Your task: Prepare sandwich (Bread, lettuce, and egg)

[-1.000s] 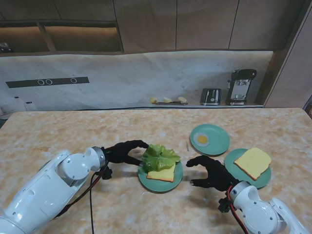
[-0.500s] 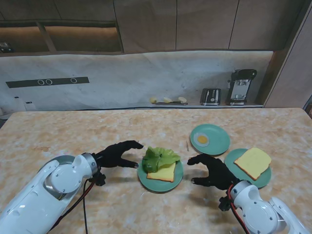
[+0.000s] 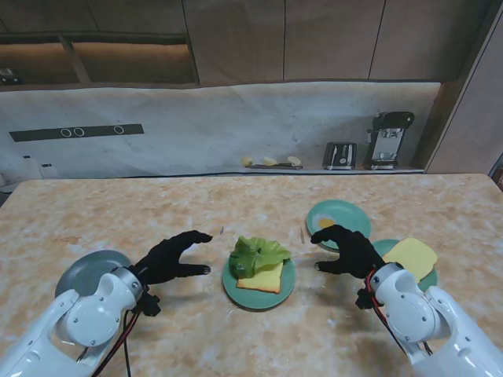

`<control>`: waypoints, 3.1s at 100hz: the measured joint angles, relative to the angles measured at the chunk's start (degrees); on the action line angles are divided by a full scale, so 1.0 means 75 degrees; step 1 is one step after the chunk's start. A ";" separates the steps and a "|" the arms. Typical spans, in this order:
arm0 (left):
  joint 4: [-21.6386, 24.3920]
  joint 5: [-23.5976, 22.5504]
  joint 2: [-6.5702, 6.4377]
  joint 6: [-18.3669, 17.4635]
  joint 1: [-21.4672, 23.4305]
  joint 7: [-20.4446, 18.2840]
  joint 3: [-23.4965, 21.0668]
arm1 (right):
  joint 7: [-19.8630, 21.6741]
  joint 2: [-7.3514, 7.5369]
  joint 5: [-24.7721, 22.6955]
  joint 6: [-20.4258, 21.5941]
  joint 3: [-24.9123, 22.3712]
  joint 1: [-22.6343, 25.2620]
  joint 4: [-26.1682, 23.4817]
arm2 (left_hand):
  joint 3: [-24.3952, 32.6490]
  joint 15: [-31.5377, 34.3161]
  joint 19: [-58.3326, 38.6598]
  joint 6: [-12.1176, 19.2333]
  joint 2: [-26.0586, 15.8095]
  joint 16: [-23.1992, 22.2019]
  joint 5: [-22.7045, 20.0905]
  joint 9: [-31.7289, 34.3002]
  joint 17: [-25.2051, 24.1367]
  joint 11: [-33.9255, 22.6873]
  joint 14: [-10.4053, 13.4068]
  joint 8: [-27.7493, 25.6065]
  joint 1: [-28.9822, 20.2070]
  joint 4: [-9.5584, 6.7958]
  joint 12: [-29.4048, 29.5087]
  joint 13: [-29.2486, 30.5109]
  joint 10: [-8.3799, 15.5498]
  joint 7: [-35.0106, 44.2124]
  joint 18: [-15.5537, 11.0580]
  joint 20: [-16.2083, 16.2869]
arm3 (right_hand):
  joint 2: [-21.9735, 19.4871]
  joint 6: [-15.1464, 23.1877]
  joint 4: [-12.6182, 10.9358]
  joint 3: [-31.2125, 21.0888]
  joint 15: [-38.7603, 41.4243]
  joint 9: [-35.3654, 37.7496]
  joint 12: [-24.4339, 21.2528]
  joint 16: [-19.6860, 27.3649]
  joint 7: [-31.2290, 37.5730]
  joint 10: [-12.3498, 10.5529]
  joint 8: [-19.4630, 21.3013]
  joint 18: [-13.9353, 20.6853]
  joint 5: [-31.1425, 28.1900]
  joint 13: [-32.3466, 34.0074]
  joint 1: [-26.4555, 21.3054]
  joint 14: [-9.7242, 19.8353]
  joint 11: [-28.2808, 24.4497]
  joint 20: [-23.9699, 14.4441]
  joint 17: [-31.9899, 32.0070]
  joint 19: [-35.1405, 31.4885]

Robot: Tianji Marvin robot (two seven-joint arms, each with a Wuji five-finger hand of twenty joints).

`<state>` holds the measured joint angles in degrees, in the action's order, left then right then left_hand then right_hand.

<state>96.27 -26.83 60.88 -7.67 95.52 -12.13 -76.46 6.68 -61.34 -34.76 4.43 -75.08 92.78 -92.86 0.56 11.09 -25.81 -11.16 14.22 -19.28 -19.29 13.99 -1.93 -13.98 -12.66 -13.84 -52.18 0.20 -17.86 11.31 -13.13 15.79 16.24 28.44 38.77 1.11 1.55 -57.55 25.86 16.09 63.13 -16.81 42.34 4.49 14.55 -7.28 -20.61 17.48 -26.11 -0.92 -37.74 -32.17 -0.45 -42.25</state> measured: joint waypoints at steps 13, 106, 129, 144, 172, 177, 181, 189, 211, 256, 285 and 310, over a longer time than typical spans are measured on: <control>0.0162 0.0014 0.0033 -0.0052 0.0292 0.0115 -0.0132 | -0.0033 0.0004 -0.0210 -0.0119 0.0228 -0.0512 0.0357 | -0.0011 0.0003 -0.0081 -0.0001 -0.0001 0.0000 -0.0093 0.0089 0.0001 -0.0013 -0.0042 -0.0013 0.0000 0.0001 0.0000 0.0009 0.0002 0.0065 0.0037 -0.0002 | 0.0000 -0.0010 0.0000 0.0004 0.0009 0.0000 0.0000 -0.0017 0.0002 0.0012 0.0001 -0.0003 -0.0011 0.0013 0.0000 -0.0028 -0.0019 -0.0003 -0.0055 -0.0095; 0.0724 0.0186 -0.0035 -0.0600 0.0901 -0.0123 -0.0141 | 0.0113 -0.0027 -0.0695 -0.0835 0.3287 -0.4538 0.4124 | -0.0068 0.0056 -0.0148 0.0003 -0.0002 0.0000 -0.0093 0.0101 -0.0005 -0.0011 -0.0054 -0.0109 0.0000 0.0001 0.0000 0.0085 0.0002 0.0065 0.0040 -0.0107 | 0.0791 -0.0090 0.0085 -0.0041 0.0321 -0.0011 0.0000 -0.0189 0.0171 0.0051 0.0094 0.0009 -0.0041 0.0044 -0.0516 -0.0073 -0.0227 0.0188 -0.0025 -0.0703; 0.0713 0.0214 -0.0043 -0.0573 0.0862 -0.0202 -0.0103 | 0.0065 -0.0046 -0.0736 -0.0832 0.3791 -0.4956 0.4705 | -0.0068 0.0056 -0.0152 0.0006 -0.0001 0.0000 -0.0093 0.0101 -0.0006 -0.0010 -0.0054 -0.0109 0.0000 0.0001 0.0000 0.0085 0.0002 0.0065 0.0040 -0.0107 | 0.1179 0.0005 0.0234 -0.0316 0.0378 -0.0335 0.0000 -0.0200 0.0191 0.0051 0.0096 0.0071 0.0327 -0.0302 -0.0727 -0.0073 -0.0314 0.0291 0.0129 -0.0710; 0.0706 0.0233 -0.0051 -0.0525 0.0814 -0.0255 -0.0066 | -0.0089 -0.0122 -0.0529 -0.0843 0.4147 -0.5270 0.5240 | -0.0071 0.0056 -0.0153 0.0038 -0.0096 0.0000 -0.0093 0.0101 -0.0006 -0.0010 -0.0054 -0.0109 0.0000 0.0001 0.0000 0.0085 0.0002 0.0065 0.0040 -0.0107 | 0.1180 0.0025 0.0310 -0.0397 0.0378 -0.0532 0.0000 -0.0201 0.0269 0.0052 0.0096 0.0087 0.0561 -0.0372 -0.0853 -0.0073 -0.0408 0.0350 0.0202 -0.0713; 0.0730 0.0212 -0.0055 -0.0426 0.0793 -0.0295 -0.0059 | -0.0611 -0.0295 -0.0299 -0.0751 0.4649 -0.5592 0.5973 | -0.0072 0.0056 -0.0154 0.0051 -0.0096 0.0000 -0.0093 0.0101 -0.0007 -0.0010 -0.0054 -0.0110 0.0000 0.0001 0.0000 0.0085 0.0002 0.0065 0.0040 -0.0107 | 0.1362 0.0134 0.0315 -0.0503 0.0396 -0.0656 0.0000 -0.0201 0.0350 0.0056 0.0096 0.0161 0.0882 -0.0540 -0.1018 -0.0064 -0.0383 0.0364 0.0295 -0.0714; 0.0730 0.0198 -0.0056 -0.0409 0.0788 -0.0305 -0.0059 | -0.0786 -0.0319 -0.0298 -0.0698 0.4732 -0.5627 0.6077 | -0.0072 0.0056 -0.0154 0.0052 -0.0098 0.0000 -0.0093 0.0101 -0.0007 -0.0010 -0.0054 -0.0110 0.0000 0.0001 0.0000 0.0085 0.0002 0.0065 0.0040 -0.0107 | 0.1362 0.0139 0.0315 -0.0503 0.0396 -0.0656 0.0000 -0.0201 0.0376 0.0056 0.0096 0.0161 0.0963 -0.0540 -0.1015 -0.0064 -0.0383 0.0364 0.0298 -0.0714; 0.0731 0.0195 -0.0058 -0.0395 0.0782 -0.0320 -0.0058 | -0.0828 -0.0328 -0.0298 -0.0656 0.4780 -0.5648 0.6120 | -0.0072 0.0056 -0.0154 0.0052 -0.0100 0.0000 -0.0093 0.0101 -0.0007 -0.0010 -0.0054 -0.0110 0.0000 0.0001 0.0000 0.0085 0.0002 0.0065 0.0040 -0.0107 | 0.1362 0.0197 0.0315 -0.0503 0.0415 -0.0656 0.0000 -0.0201 0.0378 0.0056 0.0096 0.0163 0.0963 -0.0543 -0.1015 -0.0064 -0.0383 0.0364 0.0298 -0.0721; 0.0731 0.0195 -0.0063 -0.0376 0.0763 -0.0346 -0.0047 | -0.0860 -0.0361 -0.0275 -0.0581 0.4918 -0.5717 0.6247 | -0.0072 0.0056 -0.0154 0.0052 -0.0100 0.0000 -0.0093 0.0101 -0.0008 -0.0010 -0.0054 -0.0110 0.0000 0.0001 0.0000 0.0085 0.0002 0.0065 0.0040 -0.0107 | 0.1362 0.0200 0.0315 -0.0503 0.0426 -0.0656 0.0000 -0.0202 0.0410 0.0056 0.0096 0.0165 0.0963 -0.0546 -0.1014 -0.0063 -0.0383 0.0364 0.0307 -0.0726; 0.0721 0.0208 -0.0070 -0.0358 0.0689 -0.0371 -0.0005 | -0.0871 -0.0483 0.0080 -0.0504 0.5172 -0.5888 0.6587 | -0.0073 0.0056 -0.0154 0.0052 -0.0191 -0.0001 -0.0093 0.0101 -0.0008 -0.0010 -0.0054 -0.0110 0.0000 0.0001 0.0000 0.0085 0.0002 0.0065 0.0040 -0.0107 | 0.1488 0.0200 0.0324 -0.0788 0.0488 -0.0656 0.0000 -0.0205 0.0461 0.0056 0.0096 0.0165 0.0990 -0.0548 -0.0967 -0.0062 -0.0383 0.0432 0.0377 -0.0791; 0.0709 0.0197 -0.0070 -0.0294 0.0627 -0.0374 0.0010 | -0.1139 -0.0888 0.0763 -0.0472 0.5917 -0.6506 0.7583 | -0.0073 0.0056 -0.0161 0.0056 -0.0191 -0.0002 -0.0093 0.0101 -0.0008 -0.0010 -0.0054 -0.0110 0.0000 0.0002 0.0000 0.0085 0.0002 0.0065 0.0040 -0.0107 | 0.1573 0.0659 0.0488 -0.0754 0.0690 -0.0656 0.0000 -0.0391 0.1434 0.0056 0.0582 0.0165 0.0692 -0.0596 -0.0985 0.0142 -0.0596 0.0436 0.0383 -0.0810; 0.0708 0.0145 -0.0071 -0.0299 0.0619 -0.0389 -0.0012 | -0.1475 -0.1151 0.1004 -0.0480 0.6016 -0.6576 0.7968 | -0.0073 0.0056 -0.0233 0.0066 -0.0191 -0.0003 -0.0093 0.0101 -0.0008 -0.0010 -0.0054 -0.0191 -0.0001 0.0002 0.0000 0.0085 0.0003 0.0065 0.0040 -0.0107 | 0.1754 0.0941 0.0387 -0.1152 0.0914 -0.0656 0.0000 -0.0466 0.2236 0.0056 0.2536 0.0165 -0.0228 -0.0678 -0.1000 0.0099 -0.1060 0.0534 0.0379 -0.0992; 0.0717 0.0089 -0.0073 -0.0328 0.0629 -0.0417 -0.0075 | -0.1685 -0.1273 0.1174 -0.0559 0.6039 -0.6552 0.8097 | -0.0073 0.0056 -0.0236 0.0071 -0.0191 -0.0003 -0.0093 0.0097 -0.0008 -0.0010 -0.0054 -0.0195 -0.0003 0.0002 0.0000 0.0082 0.0003 0.0065 0.0040 -0.0107 | 0.1944 0.0990 0.0648 -0.1793 0.1074 -0.0572 0.0000 -0.0547 0.3228 -0.0002 0.2818 0.0218 -0.1334 -0.0800 -0.0986 0.0044 -0.1359 0.0539 0.0187 -0.1275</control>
<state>101.64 -26.17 60.34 -10.13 100.24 -15.25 -77.02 -5.96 -70.89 -25.95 0.24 -29.78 43.64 -32.14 0.01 11.51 -27.58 -10.62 12.79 -19.30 -19.99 14.72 -1.99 -14.05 -13.07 -15.30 -52.20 0.21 -17.86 11.93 -13.11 16.27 16.54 27.64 53.35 8.54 6.40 -71.00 33.91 11.79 63.13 -20.91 66.55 4.47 35.69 -5.65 -30.62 11.48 -33.50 -0.59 -47.93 -28.13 0.95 -51.81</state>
